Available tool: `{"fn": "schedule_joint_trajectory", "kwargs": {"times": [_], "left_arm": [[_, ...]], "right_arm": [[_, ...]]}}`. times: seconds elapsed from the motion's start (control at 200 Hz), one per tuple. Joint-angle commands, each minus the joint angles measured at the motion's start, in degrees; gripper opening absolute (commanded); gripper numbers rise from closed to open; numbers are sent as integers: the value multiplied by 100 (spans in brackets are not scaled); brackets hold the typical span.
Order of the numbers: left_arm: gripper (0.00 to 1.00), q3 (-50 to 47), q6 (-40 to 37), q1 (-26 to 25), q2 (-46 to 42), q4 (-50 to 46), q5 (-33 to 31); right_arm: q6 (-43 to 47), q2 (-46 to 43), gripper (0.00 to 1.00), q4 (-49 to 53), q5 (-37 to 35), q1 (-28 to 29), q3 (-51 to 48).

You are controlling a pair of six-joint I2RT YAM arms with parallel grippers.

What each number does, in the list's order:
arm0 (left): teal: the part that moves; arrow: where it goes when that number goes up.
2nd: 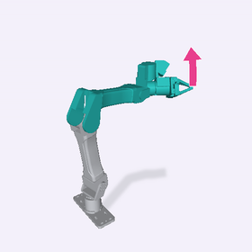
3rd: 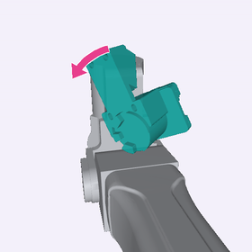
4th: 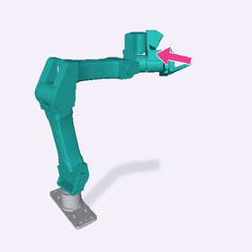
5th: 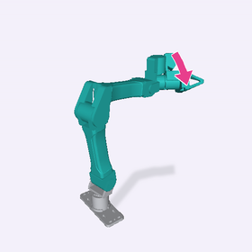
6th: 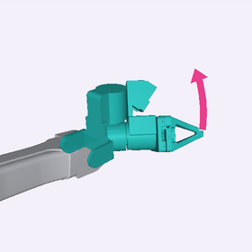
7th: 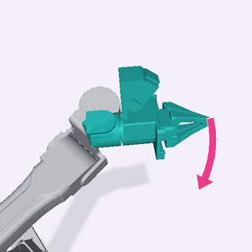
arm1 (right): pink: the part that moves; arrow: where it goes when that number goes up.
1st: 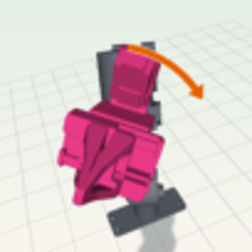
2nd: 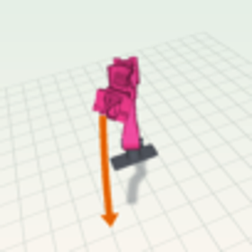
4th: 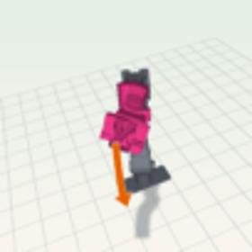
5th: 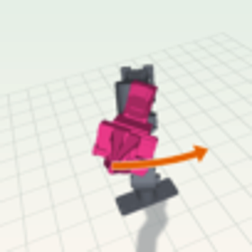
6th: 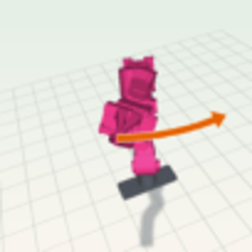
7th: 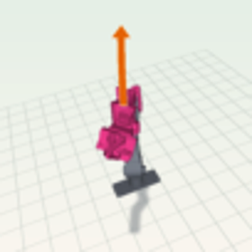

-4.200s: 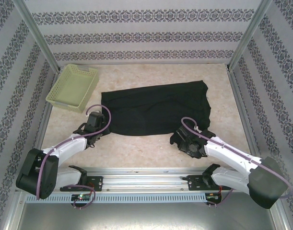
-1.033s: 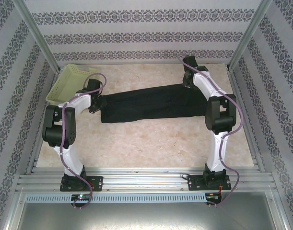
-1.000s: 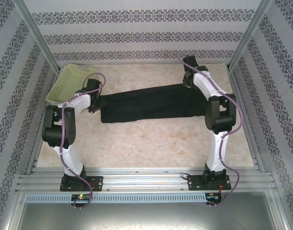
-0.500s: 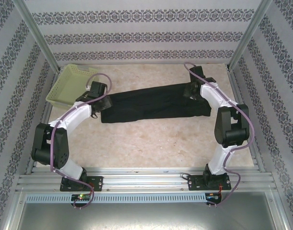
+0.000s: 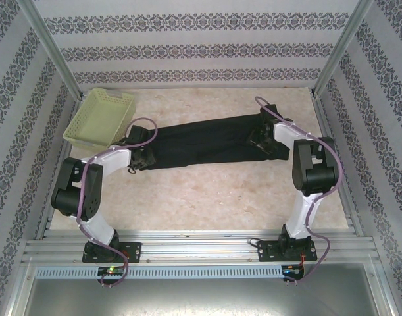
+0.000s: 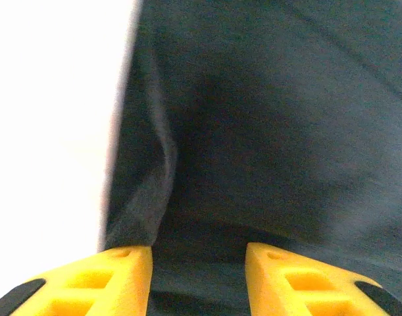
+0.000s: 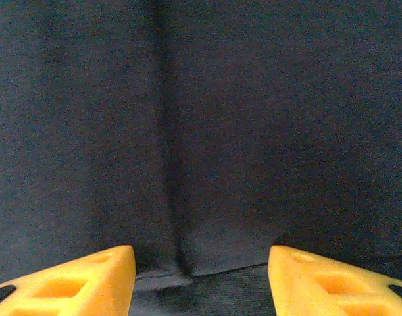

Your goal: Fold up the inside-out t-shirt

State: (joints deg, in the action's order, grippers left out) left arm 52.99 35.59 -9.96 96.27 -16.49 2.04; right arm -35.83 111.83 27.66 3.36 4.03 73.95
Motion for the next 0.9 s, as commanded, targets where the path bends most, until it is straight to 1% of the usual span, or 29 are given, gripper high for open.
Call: {"fn": "schedule_joint_trajectory", "kwargs": {"times": [0.0, 0.095, 0.145, 0.255, 0.295, 0.345, 0.41, 0.515, 0.56, 0.595, 0.699, 0.769, 0.824, 0.894], "left_arm": [[39, -281, 167, 377, -151, 203, 60], [35, -663, 248, 699, -505, 210, -70], [35, -904, 301, 865, -793, 289, -109], [37, -1090, 214, 927, -1479, 313, -234], [38, -1049, 158, 864, -1646, 262, -163], [40, -895, 99, 650, -1771, 70, -123], [40, -680, 92, 118, -1848, -194, -188], [41, -557, 301, -959, -1718, -293, -302], [41, -613, 458, -1214, -1549, -157, -184], [40, -704, 560, -1311, -1399, 65, -17], [40, -837, 681, -1352, -861, 559, 247], [40, -782, 580, -1345, -558, 641, 86], [40, -802, 537, -1226, -387, 742, 75], [37, -911, 524, -979, -302, 837, 84]], "right_arm": [[-112, 214, 56, 209, -484, -211, 150], [-172, 233, 55, 100, -495, -394, 60], [-168, 251, 55, 62, -430, -465, 45], [-122, 177, 55, -38, -325, -516, 7], [-108, 125, 55, -87, -236, -504, -10], [-85, 32, 55, -120, -151, -483, -30], [-51, -136, 55, -84, -146, -435, -58], [-4, -512, 55, -51, -213, -306, -222], [-25, -663, 56, -78, -184, -237, -330], [-42, -755, 56, -137, -109, -166, -437], [-112, -818, 56, -293, 193, 77, -617], [-134, -677, 56, -381, 353, 200, -661], [-182, -508, 56, -387, 364, 197, -659], [-228, -351, 56, -391, 254, 74, -667]]}}
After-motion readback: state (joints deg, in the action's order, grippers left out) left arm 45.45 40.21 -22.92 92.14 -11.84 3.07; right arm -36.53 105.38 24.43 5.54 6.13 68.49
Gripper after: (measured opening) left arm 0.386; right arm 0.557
